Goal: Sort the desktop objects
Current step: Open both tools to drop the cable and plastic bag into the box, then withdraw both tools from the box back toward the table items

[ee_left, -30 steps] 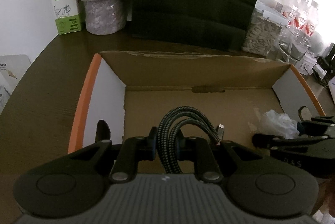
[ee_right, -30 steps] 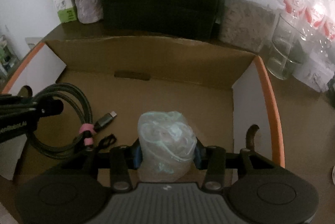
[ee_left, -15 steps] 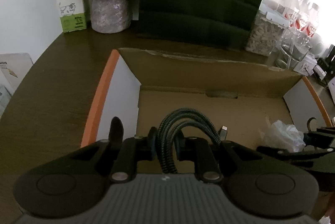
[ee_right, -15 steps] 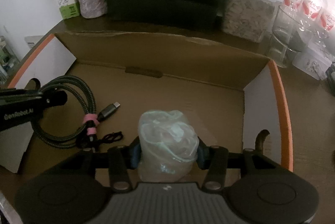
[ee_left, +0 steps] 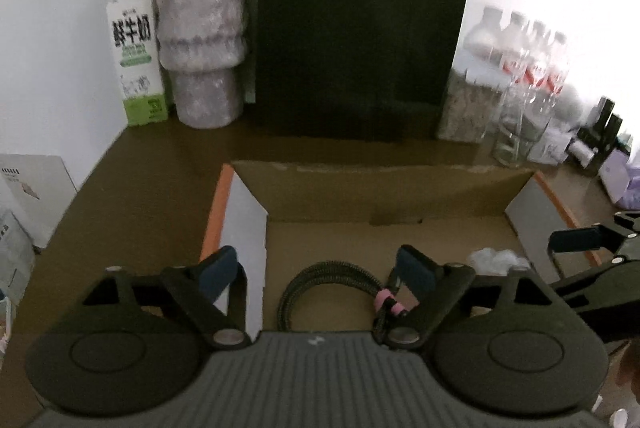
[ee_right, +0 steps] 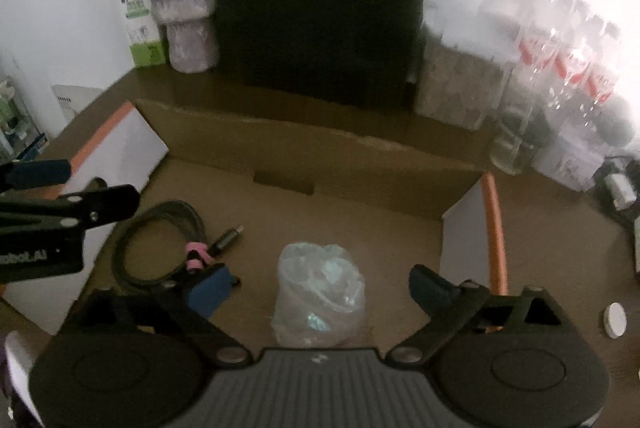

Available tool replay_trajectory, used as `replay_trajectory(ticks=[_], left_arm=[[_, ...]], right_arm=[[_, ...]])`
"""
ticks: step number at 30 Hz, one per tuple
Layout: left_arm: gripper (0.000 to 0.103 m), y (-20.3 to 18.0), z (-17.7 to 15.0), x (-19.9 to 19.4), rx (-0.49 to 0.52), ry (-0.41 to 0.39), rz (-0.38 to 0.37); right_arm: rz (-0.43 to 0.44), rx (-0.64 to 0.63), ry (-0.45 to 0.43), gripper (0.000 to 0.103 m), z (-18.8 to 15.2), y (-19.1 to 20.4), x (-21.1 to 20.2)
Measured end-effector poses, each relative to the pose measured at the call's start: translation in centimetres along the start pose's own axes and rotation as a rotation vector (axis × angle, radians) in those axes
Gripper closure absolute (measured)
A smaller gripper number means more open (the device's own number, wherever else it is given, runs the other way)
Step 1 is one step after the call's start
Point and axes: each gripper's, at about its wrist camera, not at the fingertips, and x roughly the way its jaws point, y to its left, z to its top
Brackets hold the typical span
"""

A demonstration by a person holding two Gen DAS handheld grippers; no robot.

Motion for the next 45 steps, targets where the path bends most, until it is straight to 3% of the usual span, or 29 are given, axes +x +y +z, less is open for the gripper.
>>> replay_trajectory(ticks=[5, 9, 14, 18, 23, 32, 37, 45], left_arm=[[0.0, 0.3, 0.1, -4.0, 0.011, -0.08, 0.023], [0.0, 0.8, -0.6, -8.4, 0.01, -0.171, 0.014], [0.0, 1.2, -2.8, -13.9, 0.007, -0.26, -0.022], [0.0, 1.0, -5.8, -17.4, 0.022, -0.286, 0.008], [0.0, 0.8, -10.4, -19.9, 0.047, -0.288, 0.034], [0.0, 0.6, -18.3, -21.8, -0.005, -0.228, 0.043], [0.0, 1.0, -21.1, -21.6, -0.045, -0.159, 0.028], [0.0, 0.6, -23.2, -21.7, -0.076, -0.117, 0.02]], right_arm=[[0.003, -0.013, -0.076, 0.001, -0.5, -0.3, -4.1], [0.014, -0.035, -0.151, 0.0, -2.1, -0.4, -8.2], [0.032, -0.075, -0.24, 0.0, -5.8, -0.4, -13.5], [0.04, -0.087, -0.293, 0.0, -9.9, -0.1, -16.9], [0.031, -0.091, -0.331, 0.0, -15.9, 0.3, -19.5], [0.048, -0.004, -0.286, 0.0, -25.4, 1.4, -20.7], [0.065, 0.038, -0.237, 0.0, -28.1, 1.9, -19.9], [0.03, 0.083, -0.208, 0.0, -30.3, 1.8, -18.8]])
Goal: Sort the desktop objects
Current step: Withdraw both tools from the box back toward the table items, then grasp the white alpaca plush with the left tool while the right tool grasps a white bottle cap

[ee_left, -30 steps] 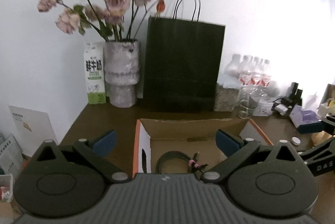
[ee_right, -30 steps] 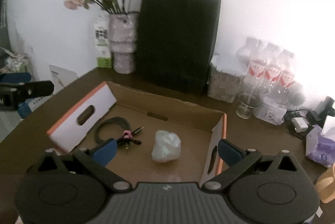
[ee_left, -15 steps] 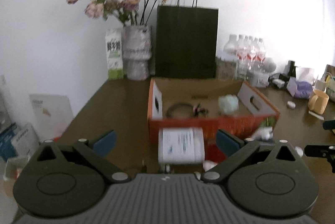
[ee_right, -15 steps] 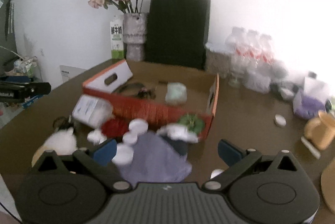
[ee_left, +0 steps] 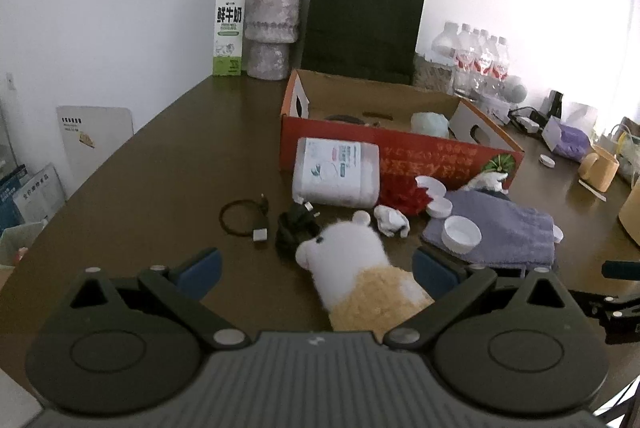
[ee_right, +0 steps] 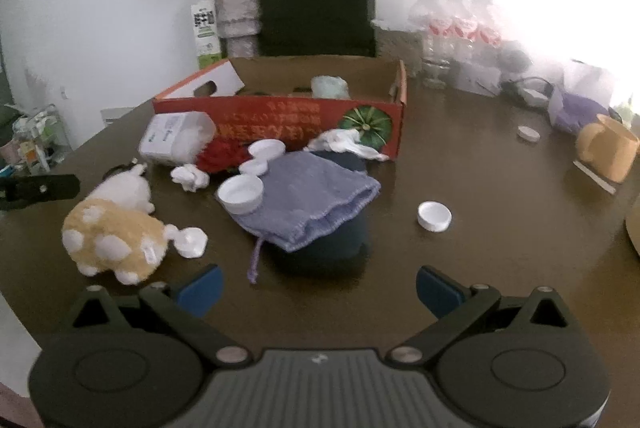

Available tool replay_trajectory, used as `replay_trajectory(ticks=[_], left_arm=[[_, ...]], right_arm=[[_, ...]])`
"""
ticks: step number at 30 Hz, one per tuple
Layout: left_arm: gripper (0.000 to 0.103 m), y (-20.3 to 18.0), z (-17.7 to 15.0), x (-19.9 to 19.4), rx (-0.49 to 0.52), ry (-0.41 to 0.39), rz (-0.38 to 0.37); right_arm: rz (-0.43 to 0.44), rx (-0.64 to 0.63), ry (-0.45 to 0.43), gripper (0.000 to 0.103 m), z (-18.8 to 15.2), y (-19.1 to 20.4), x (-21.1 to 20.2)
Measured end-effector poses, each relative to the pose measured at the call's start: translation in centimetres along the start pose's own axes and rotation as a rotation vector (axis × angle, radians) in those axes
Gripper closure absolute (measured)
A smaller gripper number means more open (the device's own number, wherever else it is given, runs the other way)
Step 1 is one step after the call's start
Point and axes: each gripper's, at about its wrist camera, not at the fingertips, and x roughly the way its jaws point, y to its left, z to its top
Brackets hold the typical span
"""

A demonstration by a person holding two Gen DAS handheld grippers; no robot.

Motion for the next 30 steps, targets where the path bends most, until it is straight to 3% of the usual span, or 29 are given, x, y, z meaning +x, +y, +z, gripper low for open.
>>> replay_trajectory(ticks=[5, 12, 19, 22, 24, 27, 30], left_arm=[[0.0, -0.5, 0.3, 0.6, 0.014, 0.021, -0.002], [0.0, -1.3, 1.6, 3.2, 0.024, 0.13, -0.019], [0.001, -1.8, 2.2, 5.8, 0.019, 0.216, 0.023], [0.007, -1.9, 2.3, 6.6, 0.017, 0.242, 0.03], [0.019, -2.0, 2.3, 7.1, 0.01, 0.258, 0.024], [0.028, -2.2, 2.3, 7.7, -0.002, 0.277, 0.027], [0.03, -2.4, 2.3, 8.1, -0.011, 0.286, 0.043]], right_arm=[[-0.012, 0.012, -0.011, 0.0, 0.1, -0.9, -0.2], [-0.045, 0.005, 0.006, 0.0, 0.3, -2.5, 0.9], [-0.083, 0.01, 0.033, 0.0, 0.8, -5.6, 3.1], [-0.11, 0.009, 0.035, 0.001, 1.2, -7.1, 4.3], [-0.119, 0.009, 0.036, 0.005, 1.6, -7.8, 5.1], [-0.107, 0.012, 0.029, 0.011, 2.1, -8.6, 6.2], [-0.087, 0.016, 0.024, 0.02, 2.6, -9.1, 7.2]])
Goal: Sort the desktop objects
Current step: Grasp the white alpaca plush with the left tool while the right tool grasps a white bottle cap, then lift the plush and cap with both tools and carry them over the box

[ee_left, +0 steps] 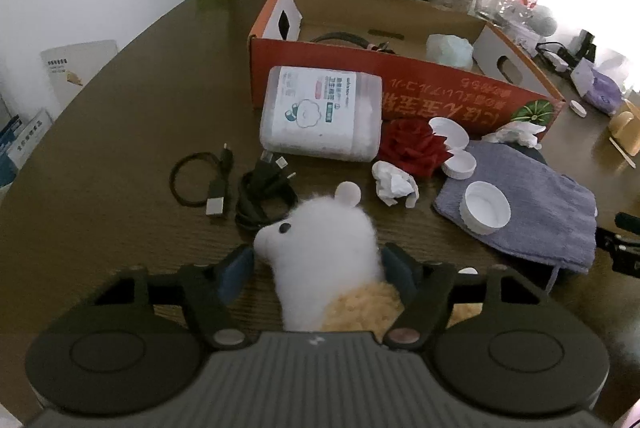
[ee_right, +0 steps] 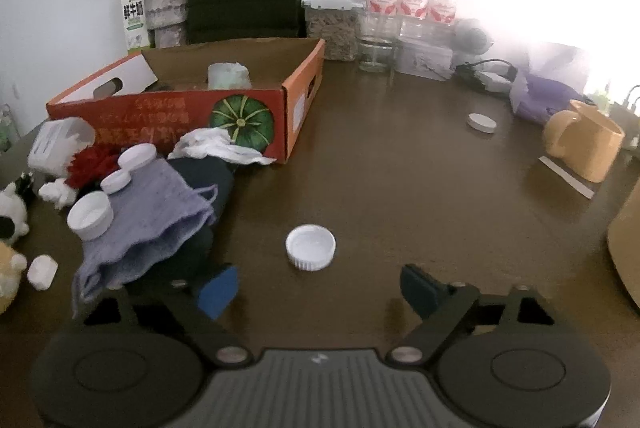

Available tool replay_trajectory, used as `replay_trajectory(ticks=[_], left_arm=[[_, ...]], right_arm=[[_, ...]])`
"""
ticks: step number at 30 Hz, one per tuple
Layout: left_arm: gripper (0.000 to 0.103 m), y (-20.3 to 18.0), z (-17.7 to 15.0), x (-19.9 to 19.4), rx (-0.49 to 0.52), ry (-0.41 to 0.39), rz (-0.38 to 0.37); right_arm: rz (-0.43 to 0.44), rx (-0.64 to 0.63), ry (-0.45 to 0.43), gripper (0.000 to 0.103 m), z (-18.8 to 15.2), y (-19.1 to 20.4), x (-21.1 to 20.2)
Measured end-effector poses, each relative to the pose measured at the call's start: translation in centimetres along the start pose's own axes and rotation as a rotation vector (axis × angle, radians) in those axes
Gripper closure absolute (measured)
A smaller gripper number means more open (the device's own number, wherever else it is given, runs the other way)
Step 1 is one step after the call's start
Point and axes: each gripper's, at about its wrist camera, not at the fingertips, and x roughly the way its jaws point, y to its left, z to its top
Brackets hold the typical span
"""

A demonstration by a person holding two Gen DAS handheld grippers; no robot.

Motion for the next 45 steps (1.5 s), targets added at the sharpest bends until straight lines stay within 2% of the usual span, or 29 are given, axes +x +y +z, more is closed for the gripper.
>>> replay_trajectory(ticks=[4, 7, 9, 11, 15, 18, 19, 25, 32, 36, 45], left_arm=[[0.03, -0.1, 0.0, 0.5, -0.023, 0.01, 0.022], [0.031, 0.0, 0.0, 0.7, -0.032, 0.015, 0.033], [0.033, 0.0, -0.1, 0.7, -0.032, 0.013, 0.041], [0.035, -0.1, -0.2, 0.6, -0.032, 0.001, 0.042], [0.039, -0.1, -0.9, 0.5, -0.021, -0.05, 0.043], [0.041, -0.1, -1.5, 0.3, -0.011, -0.083, 0.048], [0.042, -0.1, -1.6, 0.2, -0.006, -0.094, 0.052], [0.045, -0.2, -2.7, -0.4, -0.006, -0.173, 0.068], [0.047, -0.2, -2.9, -1.8, 0.01, -0.238, 0.048], [0.048, -0.4, -2.3, -3.0, 0.042, -0.305, 0.042], [0.049, -0.3, 0.0, -5.1, 0.028, -0.442, 0.0]], right_arm=[[0.016, -0.008, -0.011, 0.024, 0.6, -0.1, 0.9], [0.026, -0.014, -0.009, 0.042, 0.8, -0.1, 1.2], [0.032, -0.016, -0.013, 0.043, 0.7, -0.1, 1.2], [0.036, -0.021, -0.018, 0.049, 0.6, 0.0, 1.1], [0.036, -0.023, -0.03, 0.054, 0.4, 0.2, 1.0], [0.039, -0.023, -0.037, 0.067, 0.3, 0.4, 0.8], [0.037, -0.023, -0.04, 0.076, 0.3, 0.4, 0.7], [0.036, -0.008, -0.052, 0.076, -0.1, 0.8, 0.1], [0.04, 0.006, -0.102, 0.076, -0.2, 1.3, -1.8], [0.041, 0.009, -0.151, 0.076, 0.8, 1.8, -3.0], [0.069, -0.01, -0.274, 0.076, 4.6, 3.8, -5.0]])
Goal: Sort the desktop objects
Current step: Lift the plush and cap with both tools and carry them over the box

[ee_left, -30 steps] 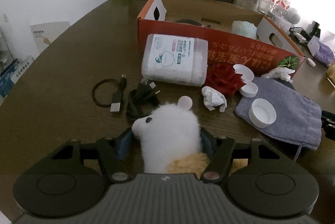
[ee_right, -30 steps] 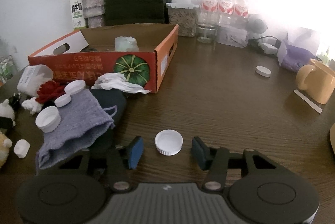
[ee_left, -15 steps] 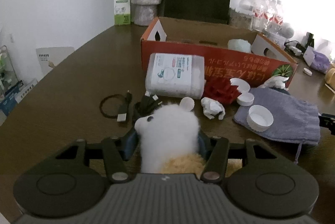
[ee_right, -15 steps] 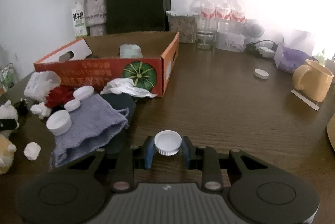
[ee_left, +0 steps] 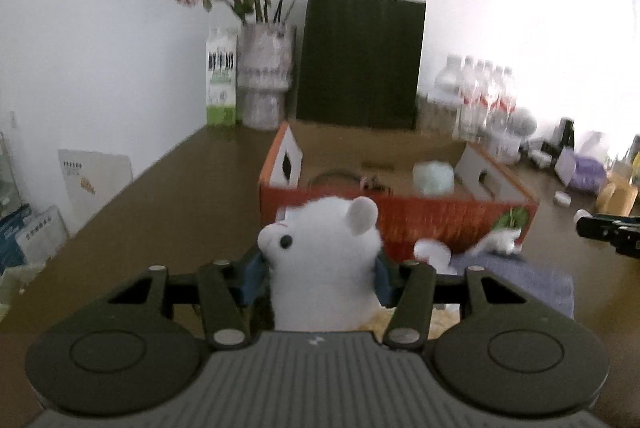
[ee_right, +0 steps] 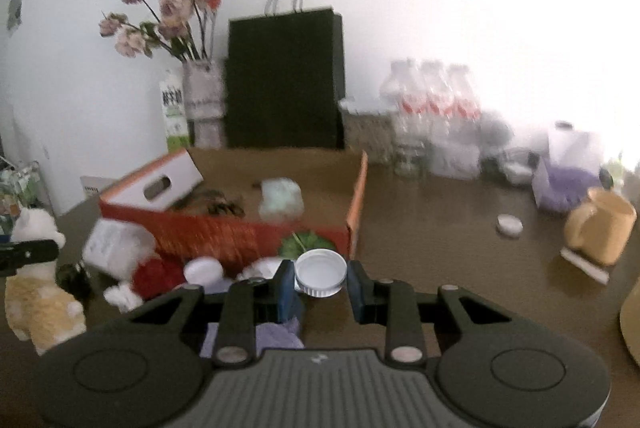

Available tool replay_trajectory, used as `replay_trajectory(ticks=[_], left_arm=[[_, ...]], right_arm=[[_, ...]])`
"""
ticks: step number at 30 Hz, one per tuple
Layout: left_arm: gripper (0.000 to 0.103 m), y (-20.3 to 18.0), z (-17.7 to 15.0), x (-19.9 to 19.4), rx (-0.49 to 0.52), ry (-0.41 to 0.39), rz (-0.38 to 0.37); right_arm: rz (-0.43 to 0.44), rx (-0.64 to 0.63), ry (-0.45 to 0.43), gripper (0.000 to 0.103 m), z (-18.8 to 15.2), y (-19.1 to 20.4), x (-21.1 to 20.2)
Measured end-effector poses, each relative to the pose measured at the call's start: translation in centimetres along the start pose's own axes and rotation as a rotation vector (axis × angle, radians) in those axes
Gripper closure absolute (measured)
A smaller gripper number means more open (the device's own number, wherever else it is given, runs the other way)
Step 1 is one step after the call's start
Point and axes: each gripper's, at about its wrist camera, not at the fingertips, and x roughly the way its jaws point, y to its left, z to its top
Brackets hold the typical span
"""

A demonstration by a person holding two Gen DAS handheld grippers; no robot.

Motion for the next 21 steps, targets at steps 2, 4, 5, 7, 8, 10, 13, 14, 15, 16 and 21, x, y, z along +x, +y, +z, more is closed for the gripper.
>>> replay_trajectory(ticks=[2, 4, 5, 7, 8, 10, 13, 14, 15, 16, 21], left_arm=[[0.049, -0.1, 1.2, -0.2, 0.002, -0.047, -0.006], [0.049, -0.3, 2.5, -0.3, 0.005, -0.1, -0.013], [0.049, -0.5, 3.0, -0.3, 0.008, -0.122, -0.018], [0.049, -0.9, 4.3, -0.1, 0.019, -0.173, -0.014], [0.049, -1.1, 4.9, 0.1, 0.025, -0.201, -0.015], [0.049, -1.5, 5.9, 0.8, 0.029, -0.239, -0.012], [0.049, -2.0, 7.3, 2.2, 0.017, -0.271, -0.022], [0.049, -2.1, 7.6, 2.6, 0.016, -0.277, -0.02], [0.049, -2.3, 8.0, 3.2, 0.015, -0.28, -0.019], [0.049, -2.4, 8.3, 3.7, 0.014, -0.282, -0.021], [0.049, -3.0, 9.7, 6.7, 0.022, -0.259, -0.026]], right_arm=[[0.007, -0.009, -0.026, 0.076, 1.0, 0.6, 0.1], [0.015, -0.012, -0.054, 0.076, 2.1, 1.2, 0.3], [0.017, -0.012, -0.066, 0.076, 2.6, 1.4, 0.5], [0.02, -0.01, -0.089, 0.076, 3.7, 2.0, 1.0], [0.022, -0.01, -0.099, 0.076, 4.2, 2.2, 1.3], [0.025, -0.007, -0.116, 0.076, 5.2, 2.7, 2.0], [0.024, 0.001, -0.131, 0.076, 6.6, 3.1, 3.3], [0.024, 0.005, -0.132, 0.076, 7.0, 3.2, 3.7], [0.024, 0.009, -0.131, 0.076, 7.3, 3.2, 4.2], [0.023, 0.012, -0.129, 0.076, 7.7, 3.2, 4.8], [0.017, 0.012, -0.1, 0.076, 9.4, 3.4, 7.8]])
